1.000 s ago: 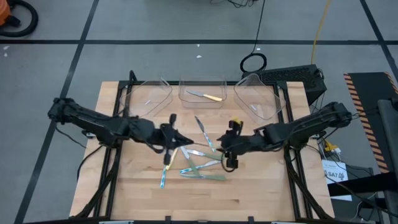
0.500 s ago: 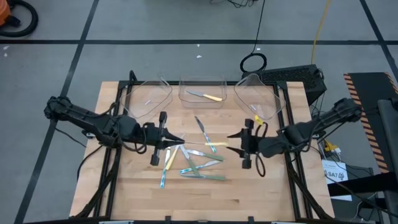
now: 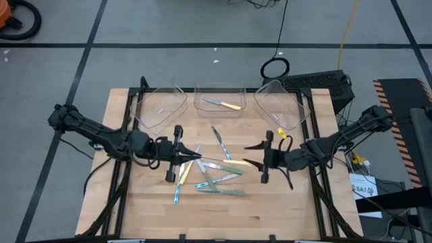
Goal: Sort silverware by color (type)
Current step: Put the right yellow table knife into the center transparent bin
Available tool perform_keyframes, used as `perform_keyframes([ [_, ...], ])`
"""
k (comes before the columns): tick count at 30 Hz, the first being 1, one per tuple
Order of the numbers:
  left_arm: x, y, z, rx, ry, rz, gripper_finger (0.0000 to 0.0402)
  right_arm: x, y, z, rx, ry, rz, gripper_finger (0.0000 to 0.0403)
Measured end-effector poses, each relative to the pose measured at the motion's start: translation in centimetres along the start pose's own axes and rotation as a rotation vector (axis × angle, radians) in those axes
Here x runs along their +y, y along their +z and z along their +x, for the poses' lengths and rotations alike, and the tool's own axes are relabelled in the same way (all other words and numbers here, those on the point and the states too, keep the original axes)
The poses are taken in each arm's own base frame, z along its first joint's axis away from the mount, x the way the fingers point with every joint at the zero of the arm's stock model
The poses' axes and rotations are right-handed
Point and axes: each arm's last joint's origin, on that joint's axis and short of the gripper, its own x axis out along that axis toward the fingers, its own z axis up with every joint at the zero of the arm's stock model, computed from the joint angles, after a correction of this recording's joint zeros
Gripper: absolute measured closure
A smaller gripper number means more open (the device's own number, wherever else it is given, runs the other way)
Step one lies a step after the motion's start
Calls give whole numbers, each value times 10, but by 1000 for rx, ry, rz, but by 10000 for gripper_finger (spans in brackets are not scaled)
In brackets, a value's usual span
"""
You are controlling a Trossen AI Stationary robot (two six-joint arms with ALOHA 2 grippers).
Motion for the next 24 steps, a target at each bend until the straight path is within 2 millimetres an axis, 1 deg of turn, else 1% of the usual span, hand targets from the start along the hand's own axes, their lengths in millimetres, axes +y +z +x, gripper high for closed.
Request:
perform_keyframes([
  [6, 0, -7, -1, -27, 13, 10, 396, 3, 0, -2, -3, 18, 12, 240],
  [12, 0, -3, -2, -66, 32, 20, 396, 8, -5, -5, 42, 43, 25, 243],
  [15, -1, -1, -2, -83, 33, 26, 396, 9, -2, -6, 17, 48, 47, 243],
  [24, 0, -3, -2, -66, 43, 28, 396, 14, 10, -10, -98, 74, 88, 243],
])
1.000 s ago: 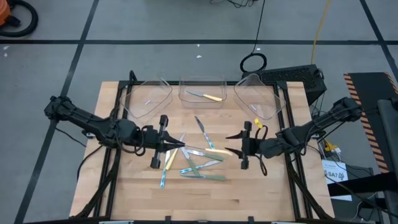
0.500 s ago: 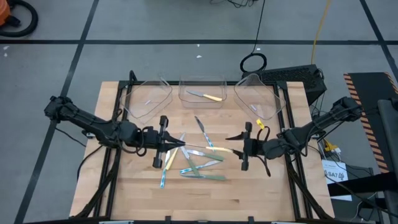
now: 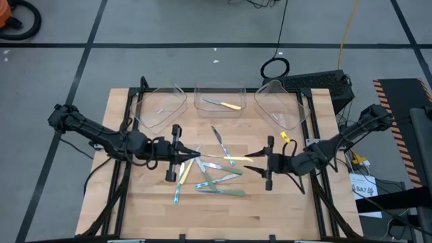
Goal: Sort silverware by color (type)
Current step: Put the right yellow table knife into the center transparent bin
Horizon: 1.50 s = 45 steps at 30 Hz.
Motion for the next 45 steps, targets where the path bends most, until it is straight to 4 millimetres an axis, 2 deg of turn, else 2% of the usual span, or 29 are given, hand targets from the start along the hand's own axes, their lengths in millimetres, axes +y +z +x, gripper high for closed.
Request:
perform_keyframes([
  [6, 0, 0, 0, 3, -1, -2, 396, 1, 3, -1, -30, 5, 14, 249],
  [9, 0, -1, 0, 7, -3, -1, 396, 1, 4, -1, -39, 4, 13, 273],
  [15, 0, -1, 0, 8, -8, -1, 396, 0, 4, -1, -38, -13, 15, 355],
  [20, -1, -3, 0, 30, -9, -13, 391, 0, 4, -1, -36, -24, 8, 356],
  [23, -1, -7, 0, 71, -12, -12, 362, -1, 3, -1, -29, -64, -6, 356],
  [26, -1, -13, 0, 127, 11, 3, 311, -1, 4, 0, -36, -72, -15, 356],
  [30, 3, -16, -4, 188, 111, -3, 243, -2, 5, -1, -41, -76, -22, 356],
  [33, 8, -14, -14, 237, 207, -19, 208, -6, 6, -1, -45, -91, -20, 356],
  [39, 16, -15, -43, 397, 267, -70, 194, -24, 9, 4, -50, -167, -5, 356],
  [45, 15, -34, -51, 578, 297, -128, 193, -65, 15, 18, -21, -281, 36, 356],
])
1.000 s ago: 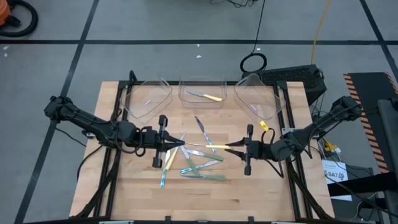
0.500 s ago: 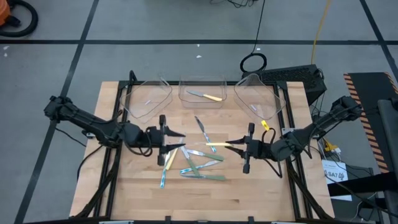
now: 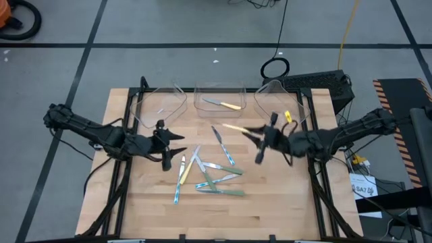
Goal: Sort silverware by color (type)
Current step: Put the right yellow table knife into the center transparent bin
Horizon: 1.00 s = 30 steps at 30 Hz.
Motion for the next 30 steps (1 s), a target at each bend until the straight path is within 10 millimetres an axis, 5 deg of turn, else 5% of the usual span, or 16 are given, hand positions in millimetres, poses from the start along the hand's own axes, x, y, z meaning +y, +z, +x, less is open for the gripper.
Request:
perform_keyframes([
  [13, -22, -37, 48, 269, 69, 81, 193, -93, 13, 48, 244, 1, 157, 356],
  [21, -36, -63, 73, 402, 92, 137, 193, -134, -4, 80, 472, 20, 230, 356],
  [30, -33, -75, 75, 502, 131, 157, 193, -172, -24, 120, 632, -28, 286, 356],
])
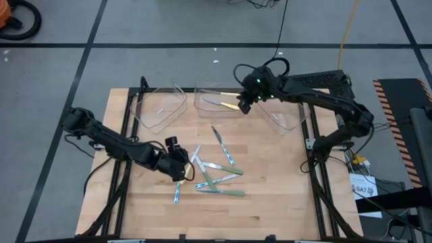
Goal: Sort silverware by color (type)
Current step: Put the right yellow table knife into the center transparent bin
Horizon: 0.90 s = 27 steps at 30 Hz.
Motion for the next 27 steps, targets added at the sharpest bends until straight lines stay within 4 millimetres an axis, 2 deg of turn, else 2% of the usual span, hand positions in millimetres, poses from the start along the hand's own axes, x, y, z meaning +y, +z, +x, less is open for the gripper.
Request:
perform_keyframes([
  [7, 12, 5, 6, 6, -7, -12, 193, -19, 11, 22, 58, 18, 29, 355],
  [15, 15, -4, 31, -148, -157, -117, 193, -31, 1, 52, 134, 26, 24, 354],
  [19, 15, -12, 35, -138, -159, -151, 193, -33, 0, 60, 134, 23, 12, 354],
  [27, 10, -16, 35, -136, -161, -246, 193, -40, -10, 81, 193, 15, -11, 353],
])
